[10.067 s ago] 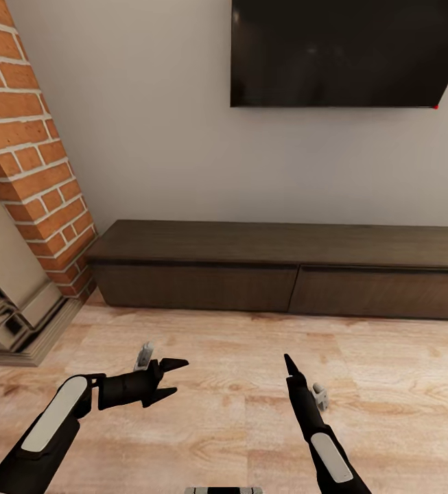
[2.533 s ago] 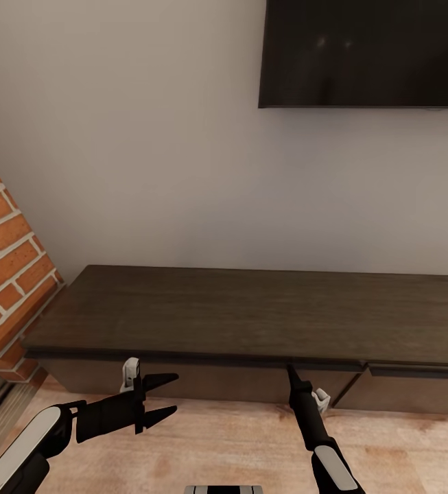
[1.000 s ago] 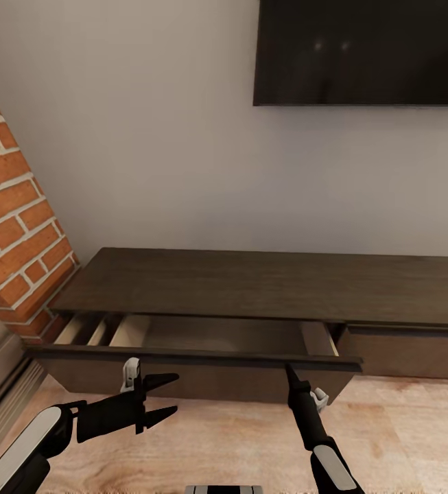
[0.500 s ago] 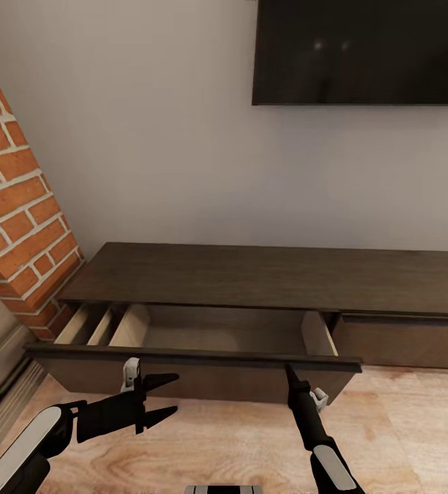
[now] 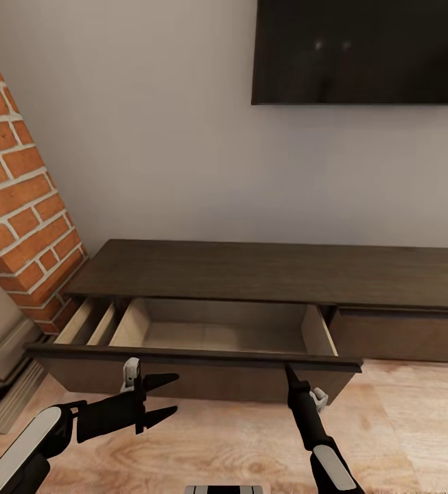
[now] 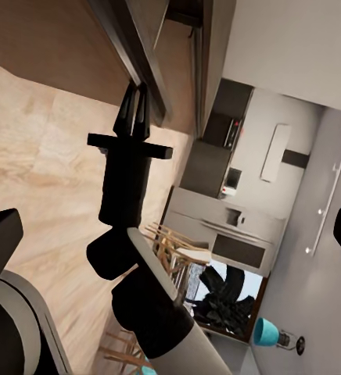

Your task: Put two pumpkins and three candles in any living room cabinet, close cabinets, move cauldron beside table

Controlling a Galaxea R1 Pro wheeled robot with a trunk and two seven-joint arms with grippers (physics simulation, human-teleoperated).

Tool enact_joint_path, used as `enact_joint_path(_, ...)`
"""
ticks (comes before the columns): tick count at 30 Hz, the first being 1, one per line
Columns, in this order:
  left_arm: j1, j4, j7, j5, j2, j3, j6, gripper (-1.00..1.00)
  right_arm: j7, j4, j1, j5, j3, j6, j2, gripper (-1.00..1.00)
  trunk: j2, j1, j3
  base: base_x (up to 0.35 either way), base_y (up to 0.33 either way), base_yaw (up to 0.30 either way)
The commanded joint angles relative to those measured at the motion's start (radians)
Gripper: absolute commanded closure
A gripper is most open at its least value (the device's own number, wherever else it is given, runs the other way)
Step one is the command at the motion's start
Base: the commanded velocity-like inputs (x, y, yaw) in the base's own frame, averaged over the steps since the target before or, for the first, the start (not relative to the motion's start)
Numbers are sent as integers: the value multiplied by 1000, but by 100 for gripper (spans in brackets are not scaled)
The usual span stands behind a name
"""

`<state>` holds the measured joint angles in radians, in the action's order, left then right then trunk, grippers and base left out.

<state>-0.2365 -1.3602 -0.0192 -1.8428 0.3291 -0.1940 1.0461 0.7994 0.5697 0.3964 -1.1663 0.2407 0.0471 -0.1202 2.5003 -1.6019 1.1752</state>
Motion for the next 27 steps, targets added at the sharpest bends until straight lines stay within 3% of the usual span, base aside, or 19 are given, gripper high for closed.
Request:
enact_joint_path(1,0,0,-2,-4,1,-1,1,-100,12,1,1,-24,12,8,0,100,0,1,1,-114,0,0)
enact_joint_path(27,0,0,-2,-4,1,-1,1,-100,12,1,1,-24,12,9,1,100,0,1,1,-82,0,0)
